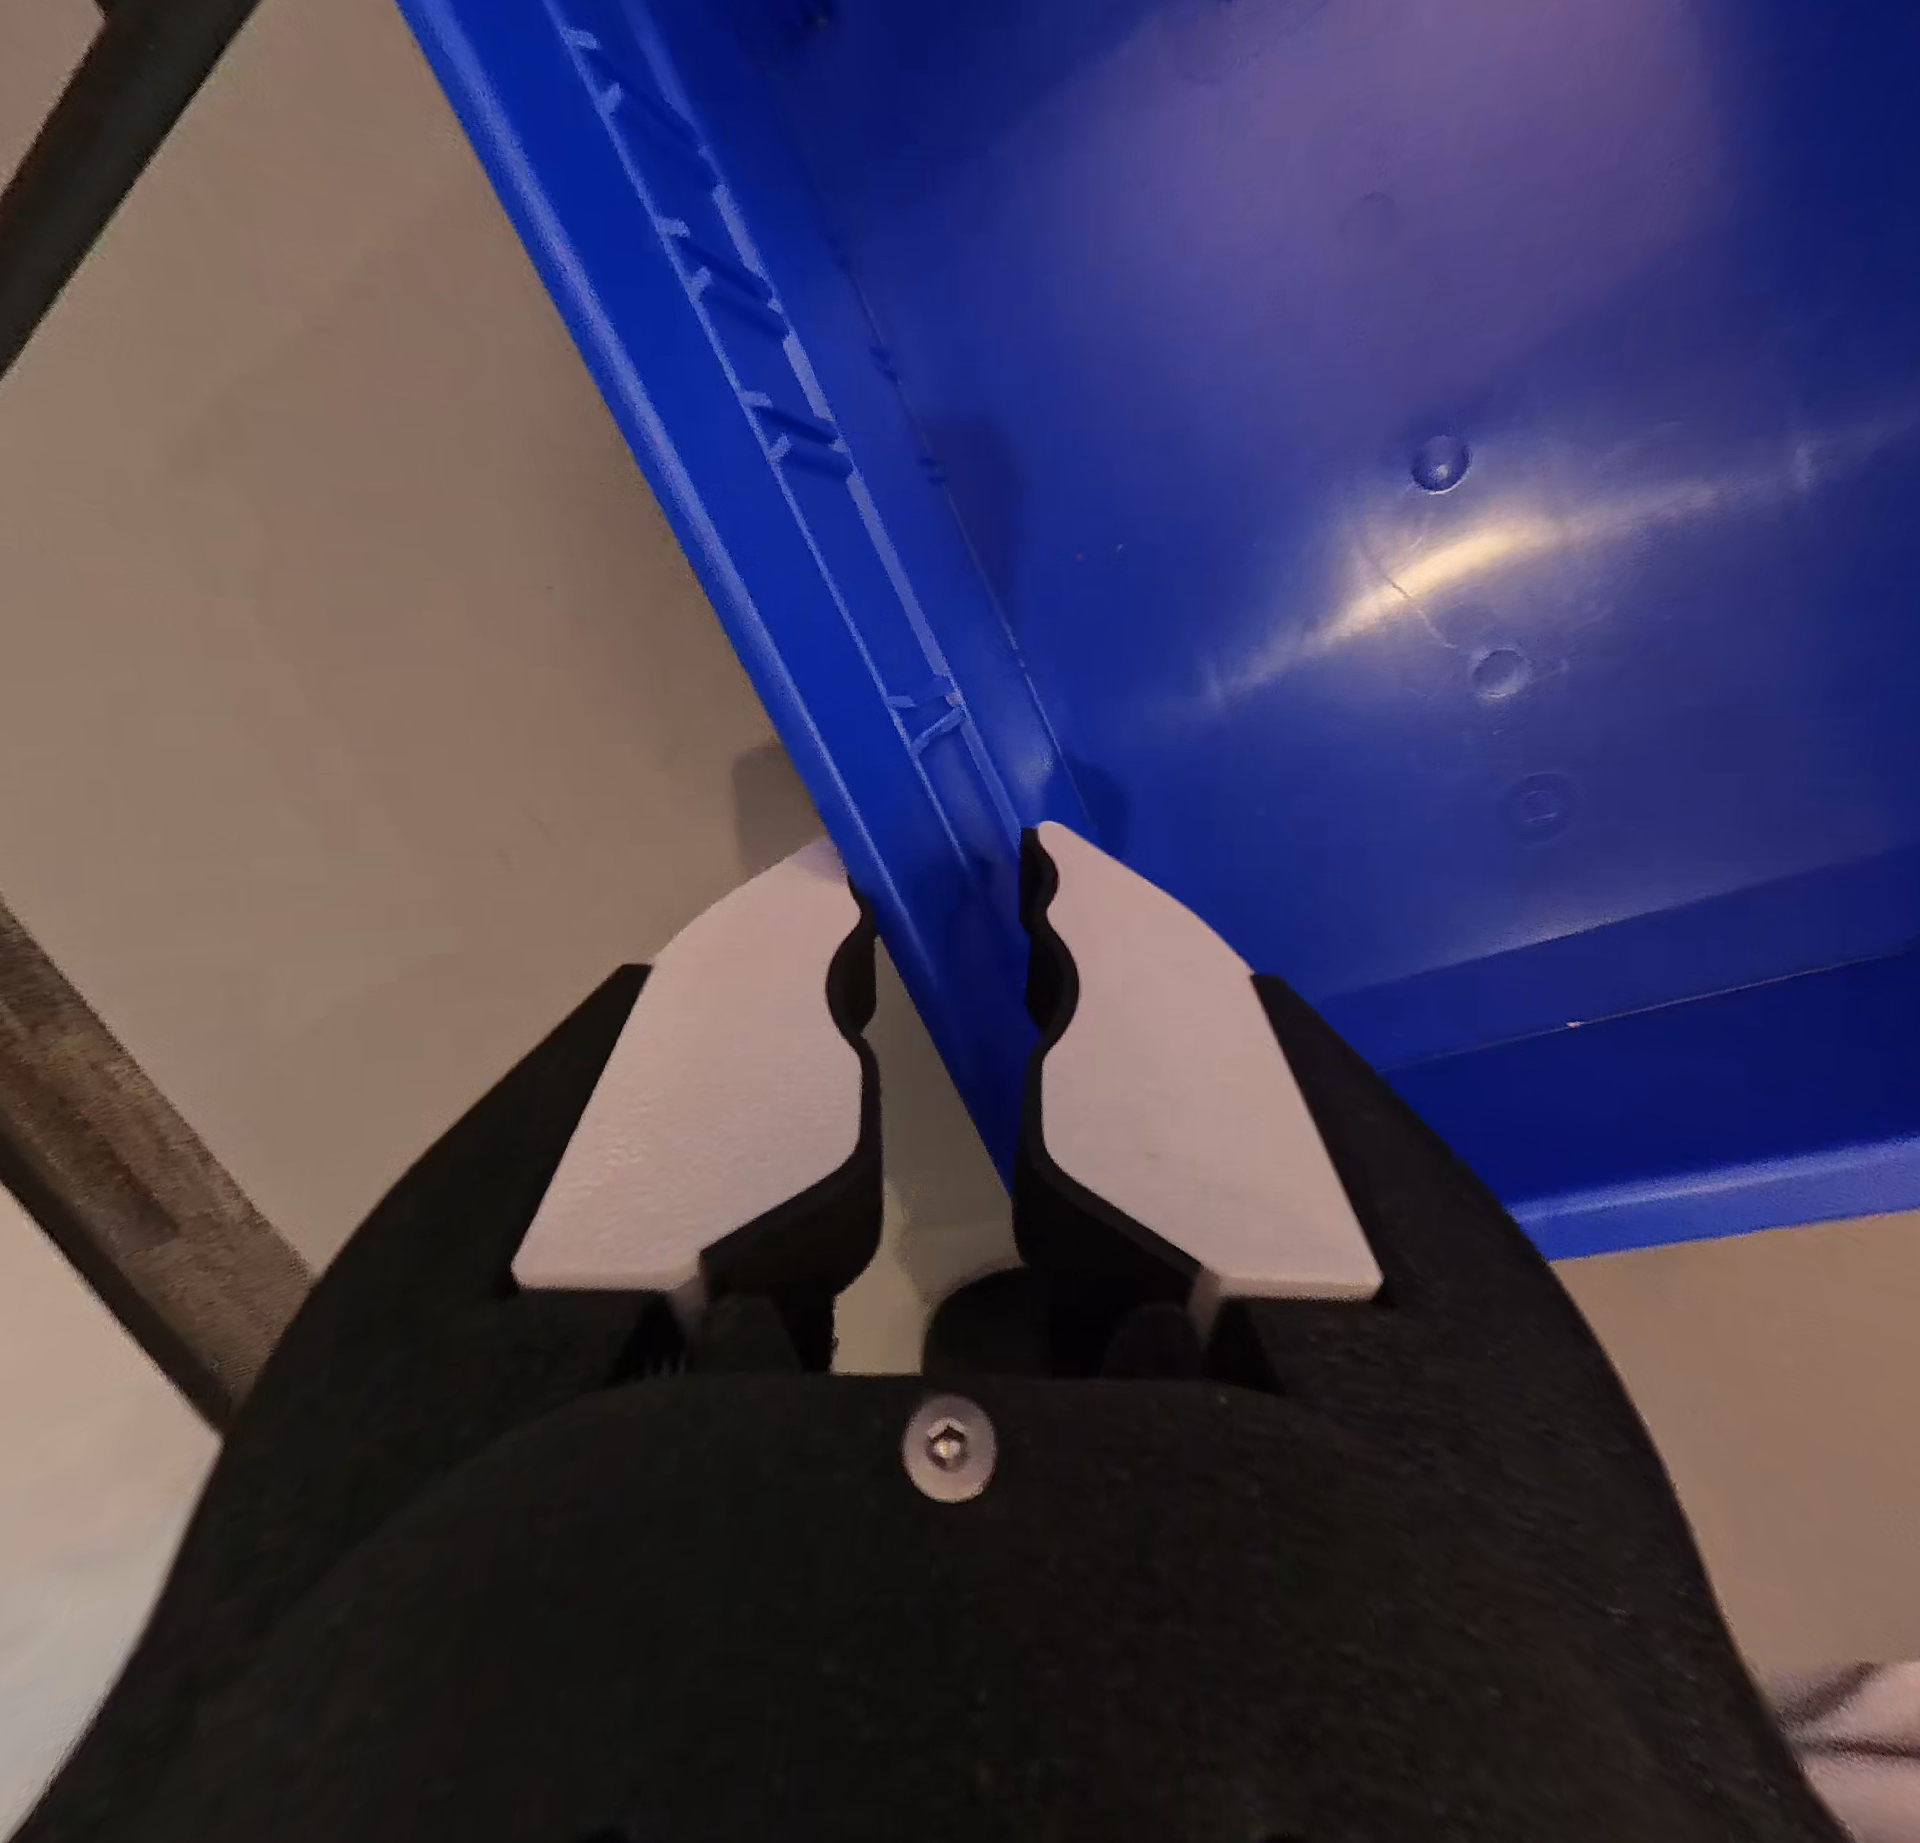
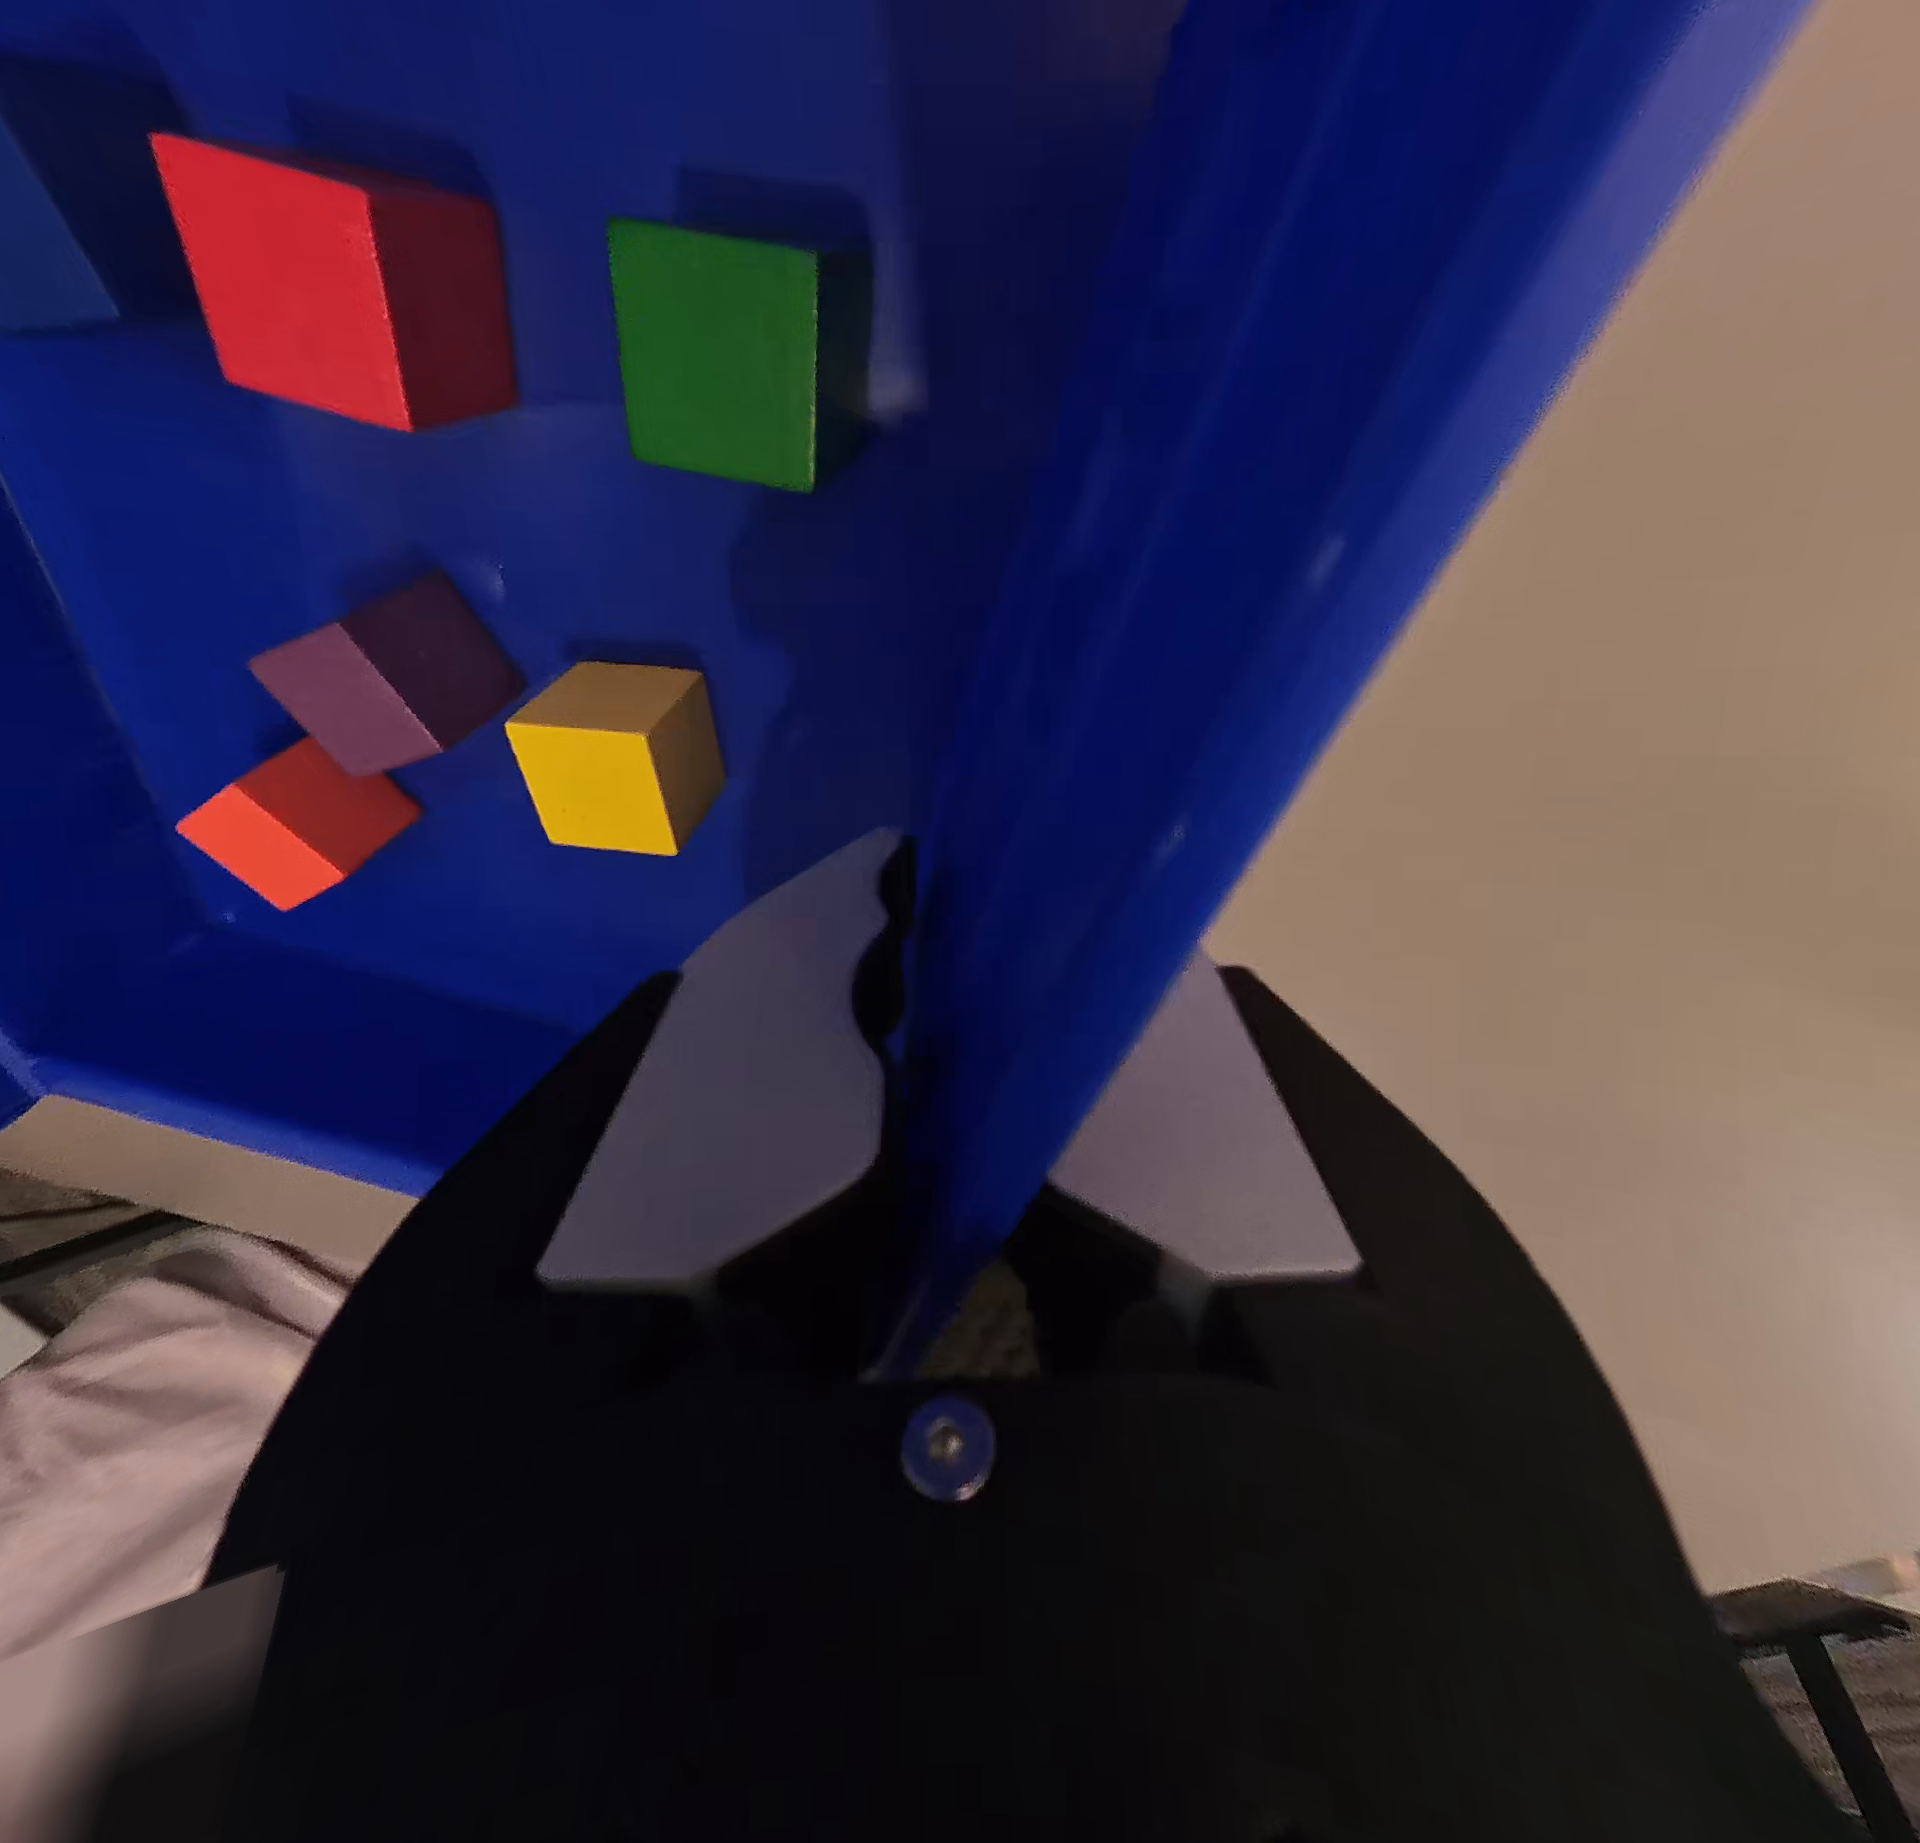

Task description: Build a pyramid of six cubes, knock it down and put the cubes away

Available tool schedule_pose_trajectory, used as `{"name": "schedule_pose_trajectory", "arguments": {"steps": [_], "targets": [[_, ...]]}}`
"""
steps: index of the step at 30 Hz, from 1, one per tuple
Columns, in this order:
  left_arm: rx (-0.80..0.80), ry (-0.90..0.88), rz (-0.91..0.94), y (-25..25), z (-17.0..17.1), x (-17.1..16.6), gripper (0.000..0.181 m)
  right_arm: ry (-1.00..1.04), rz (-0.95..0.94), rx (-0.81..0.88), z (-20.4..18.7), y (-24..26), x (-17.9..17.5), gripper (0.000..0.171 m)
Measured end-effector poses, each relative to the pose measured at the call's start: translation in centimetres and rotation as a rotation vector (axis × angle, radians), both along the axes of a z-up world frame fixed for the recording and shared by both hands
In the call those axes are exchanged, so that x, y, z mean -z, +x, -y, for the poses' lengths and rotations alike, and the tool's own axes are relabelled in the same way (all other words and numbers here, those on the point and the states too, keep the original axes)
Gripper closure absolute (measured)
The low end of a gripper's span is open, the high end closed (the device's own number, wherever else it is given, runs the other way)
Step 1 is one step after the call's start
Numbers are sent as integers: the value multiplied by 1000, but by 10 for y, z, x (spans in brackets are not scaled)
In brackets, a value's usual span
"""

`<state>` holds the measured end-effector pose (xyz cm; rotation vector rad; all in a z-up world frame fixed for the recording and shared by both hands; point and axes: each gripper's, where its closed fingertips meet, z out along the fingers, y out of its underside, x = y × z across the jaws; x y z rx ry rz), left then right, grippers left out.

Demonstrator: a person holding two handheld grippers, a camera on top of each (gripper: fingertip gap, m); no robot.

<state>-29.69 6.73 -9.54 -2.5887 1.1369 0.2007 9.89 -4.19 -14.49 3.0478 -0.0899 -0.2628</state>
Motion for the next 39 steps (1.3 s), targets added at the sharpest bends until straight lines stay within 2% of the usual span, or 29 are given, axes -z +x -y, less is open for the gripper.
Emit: {"name": "schedule_pose_trajectory", "arguments": {"steps": [1,8,13,16,19,24,30,34,36,39], "targets": [[0,-18,24,4,3,0,157,-10,-22,-8,0,-1,1,161],[101,-56,169,50,20,0,148,-26,-18,51,11,37,0,163],[195,-65,241,78,25,-2,131,-17,-27,72,25,58,1,163],[201,-81,364,84,23,-16,123,-6,-36,68,27,62,0,164],[237,-62,482,79,24,-45,117,2,-22,63,30,71,-6,164],[196,111,598,30,17,-108,119,7,-68,96,44,85,-38,164],[-26,307,625,-68,4,-150,128,12,29,74,42,83,-124,164],[-231,428,650,-134,-2,-165,132,3,60,-10,14,31,-172,164],[-372,472,620,-173,-6,-163,133,13,45,-71,-9,-11,-185,164],[-497,478,636,-214,-2,-157,134,36,-10,-151,-48,-86,-191,164]]}}
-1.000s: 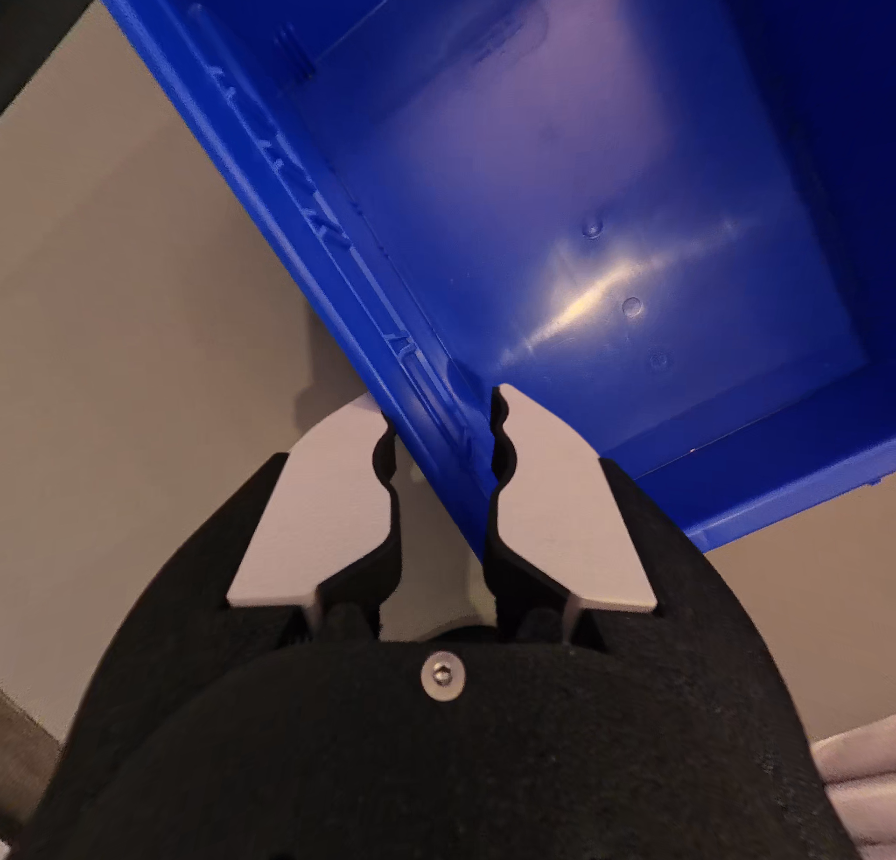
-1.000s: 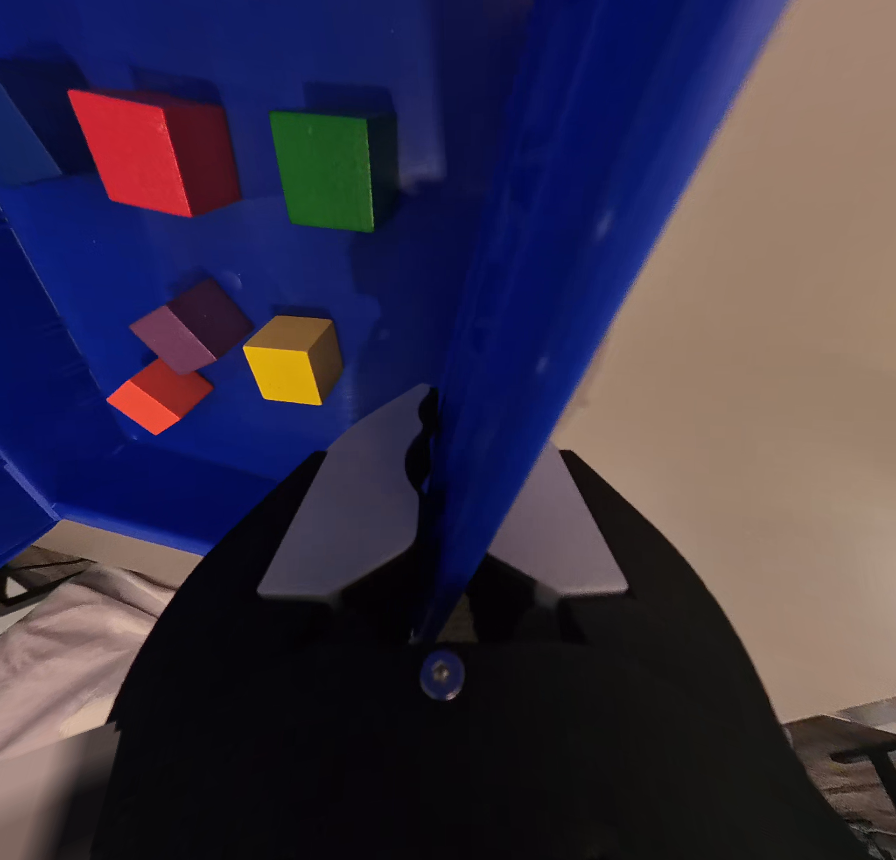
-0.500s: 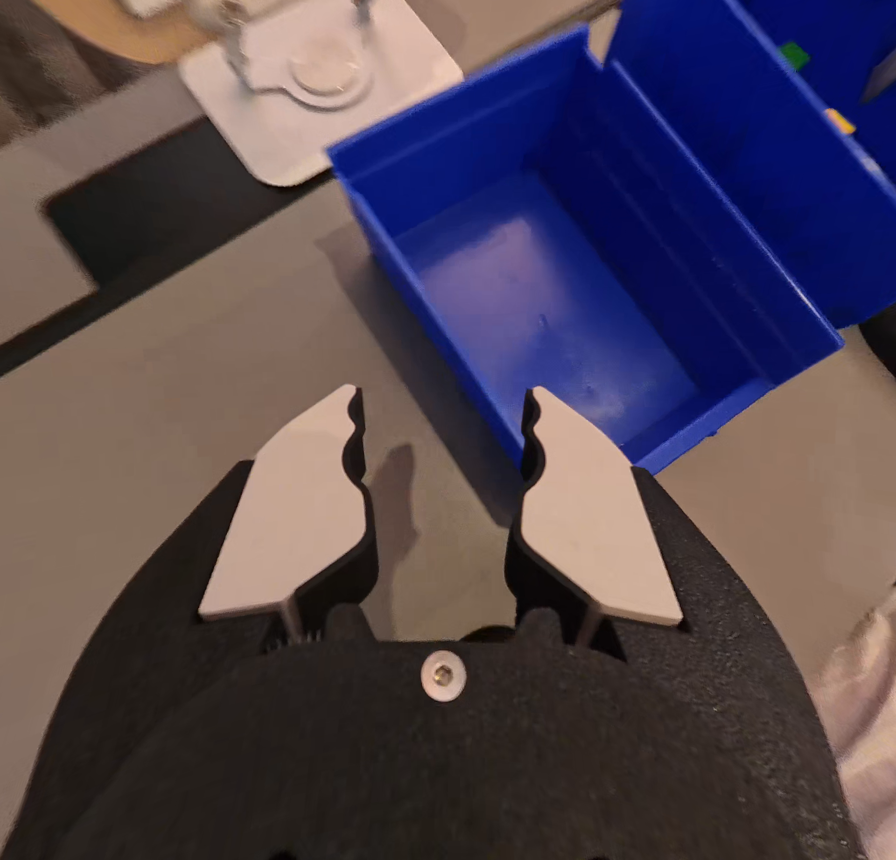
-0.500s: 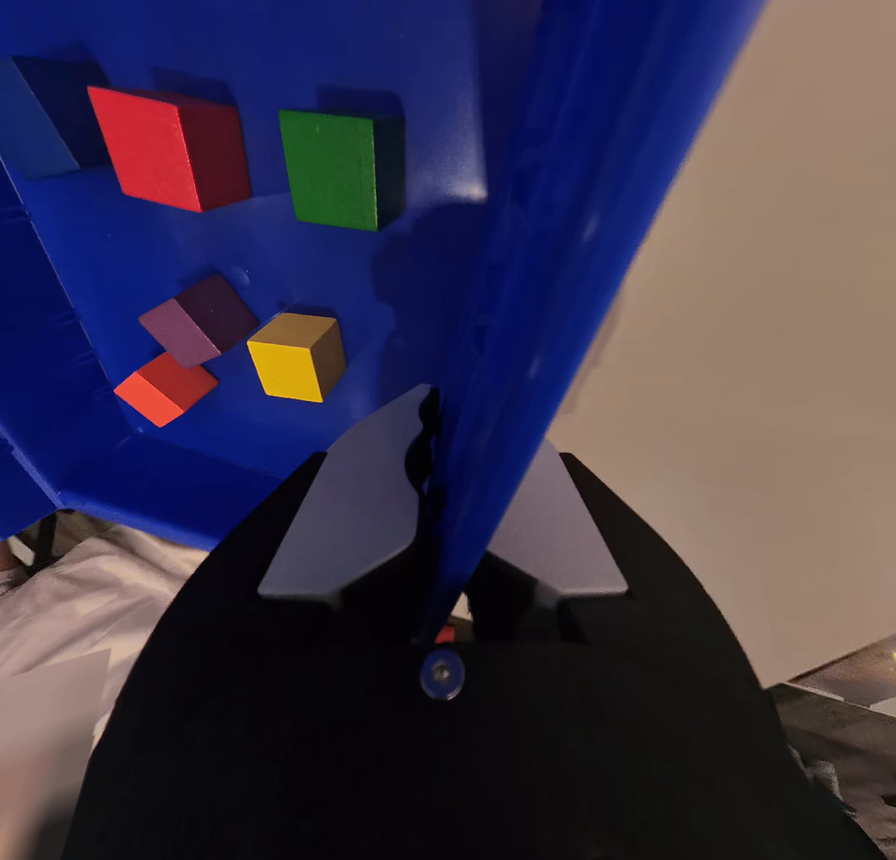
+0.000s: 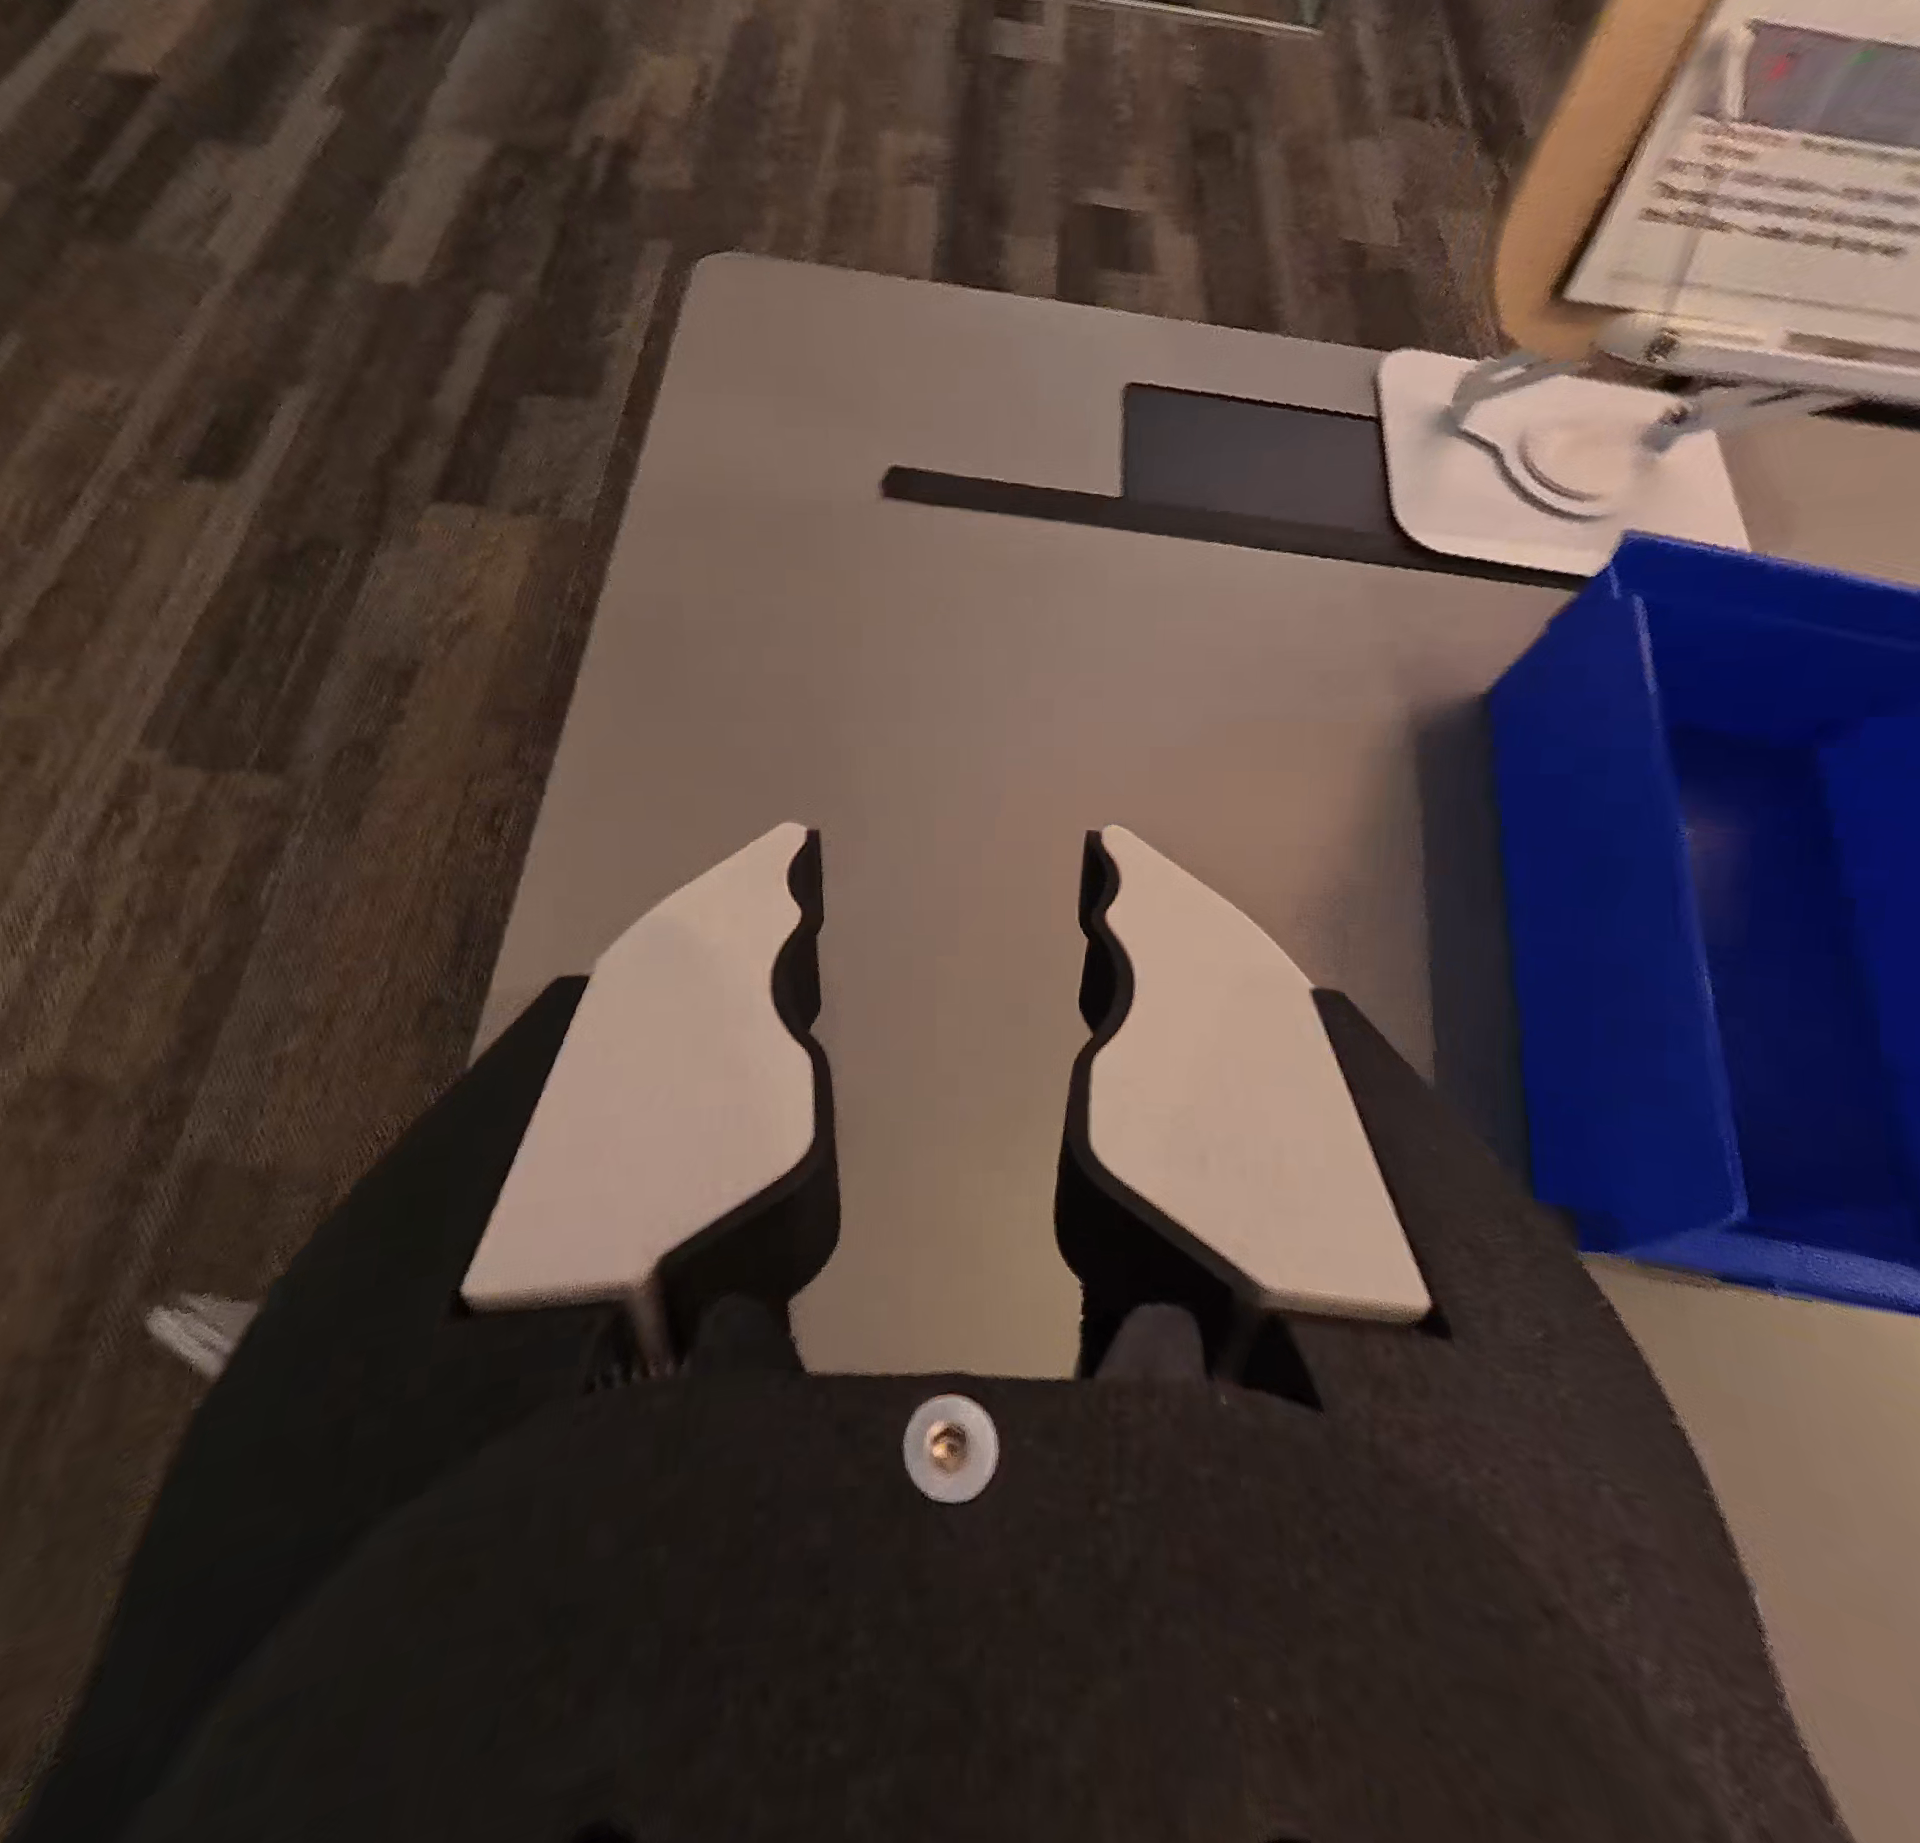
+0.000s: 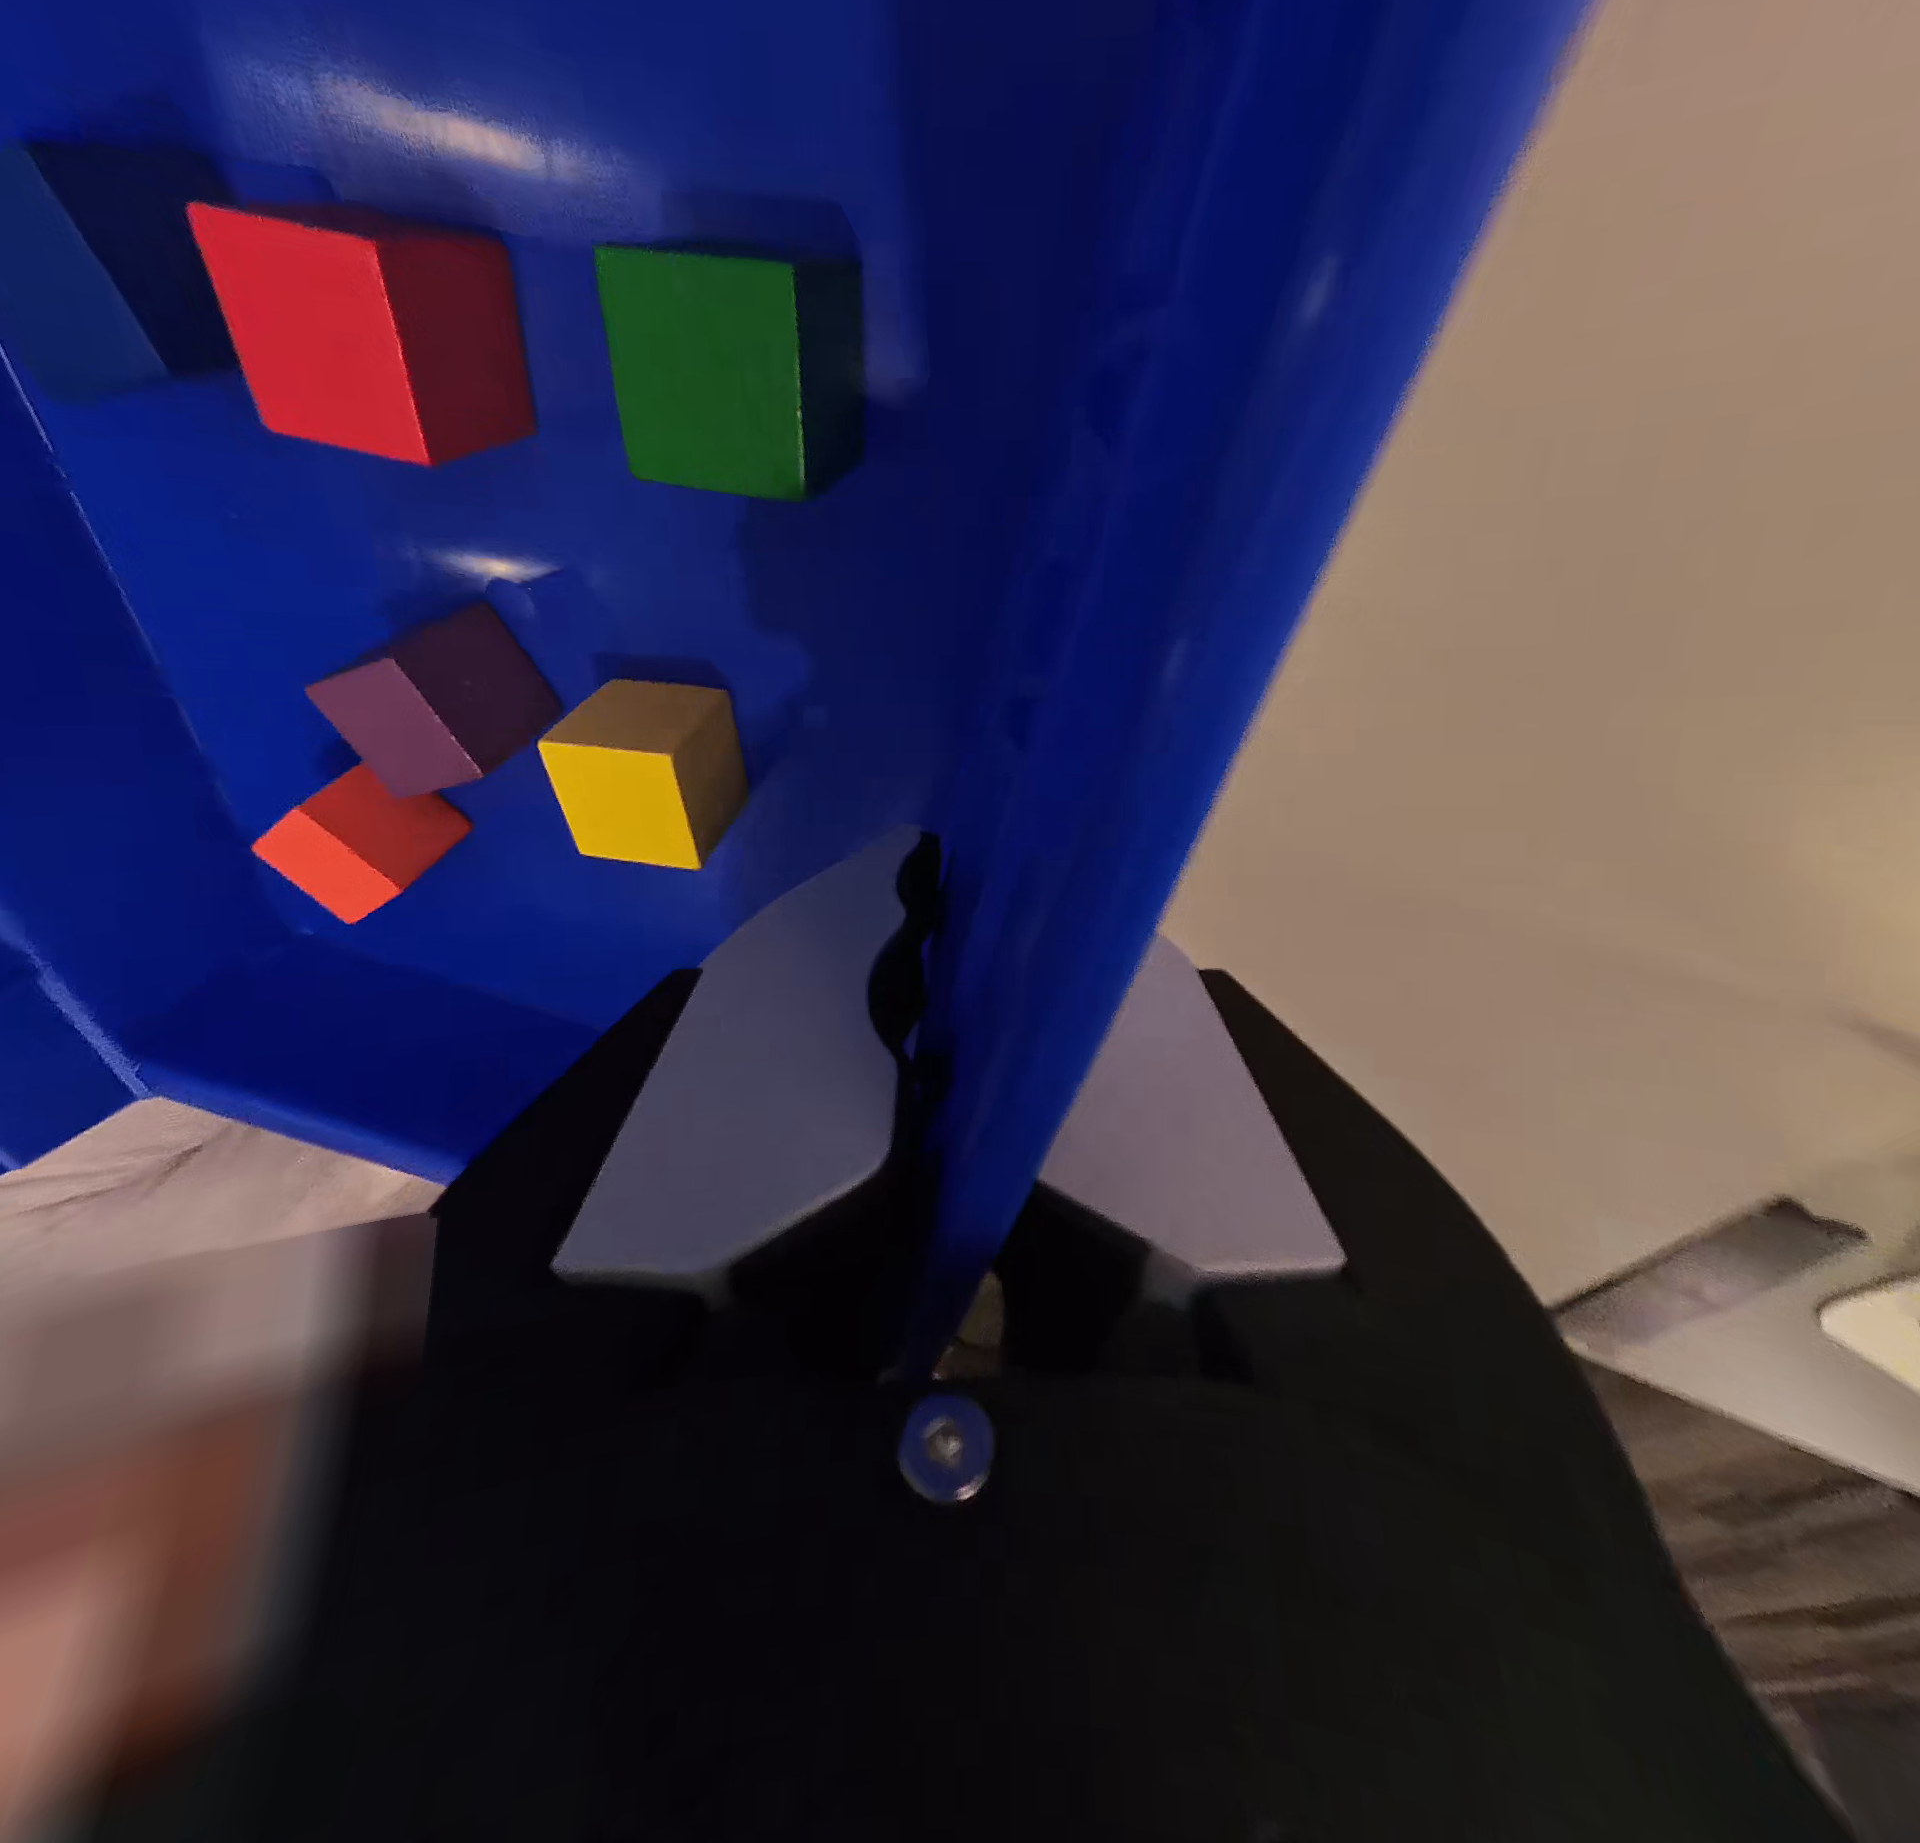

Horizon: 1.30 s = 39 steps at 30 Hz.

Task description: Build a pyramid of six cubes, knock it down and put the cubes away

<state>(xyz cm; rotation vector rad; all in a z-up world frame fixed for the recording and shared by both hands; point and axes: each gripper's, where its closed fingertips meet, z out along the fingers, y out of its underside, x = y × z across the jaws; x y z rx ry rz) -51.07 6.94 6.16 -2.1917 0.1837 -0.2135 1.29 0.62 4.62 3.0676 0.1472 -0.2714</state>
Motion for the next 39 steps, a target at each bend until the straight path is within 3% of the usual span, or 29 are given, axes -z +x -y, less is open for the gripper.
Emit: {"name": "schedule_pose_trajectory", "arguments": {"steps": [8,14,21,31,36,39], "targets": [[-192,-20,59,-79,14,13,141,12,-172,-175,-63,-214,15,165],[-208,3,91,-98,27,13,143,-13,-187,-213,-77,-301,45,165],[-145,10,99,-90,26,11,143,-43,-165,-104,-93,-331,110,165],[-67,46,67,-70,26,0,145,-53,-81,46,-90,-320,181,164],[-59,43,67,-68,25,0,144,-13,-71,23,-89,-321,180,156],[-63,41,69,-69,24,1,144,85,-89,-8,-103,-316,152,146]]}}
